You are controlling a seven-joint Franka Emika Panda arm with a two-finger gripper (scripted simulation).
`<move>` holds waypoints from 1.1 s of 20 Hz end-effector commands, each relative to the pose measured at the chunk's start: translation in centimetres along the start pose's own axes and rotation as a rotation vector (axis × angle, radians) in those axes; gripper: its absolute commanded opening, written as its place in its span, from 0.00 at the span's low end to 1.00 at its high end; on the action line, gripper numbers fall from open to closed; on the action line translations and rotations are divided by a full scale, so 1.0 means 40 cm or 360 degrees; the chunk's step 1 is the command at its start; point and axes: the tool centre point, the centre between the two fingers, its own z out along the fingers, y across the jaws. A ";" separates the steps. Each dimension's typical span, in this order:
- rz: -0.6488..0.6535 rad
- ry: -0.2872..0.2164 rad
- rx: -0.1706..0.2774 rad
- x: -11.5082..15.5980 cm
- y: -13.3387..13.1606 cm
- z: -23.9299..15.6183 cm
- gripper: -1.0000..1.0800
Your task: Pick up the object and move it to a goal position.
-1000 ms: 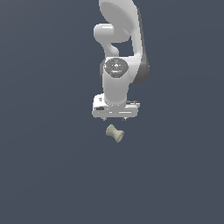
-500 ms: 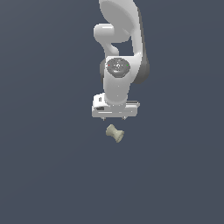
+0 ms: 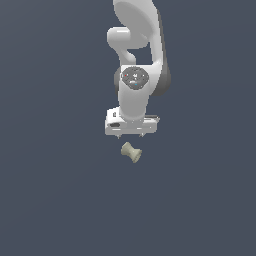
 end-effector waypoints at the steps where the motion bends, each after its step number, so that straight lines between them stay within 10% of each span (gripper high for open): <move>1: -0.0037 0.0003 0.0000 0.002 0.000 0.003 0.96; 22: -0.0805 0.0072 -0.0003 0.042 -0.006 0.056 0.96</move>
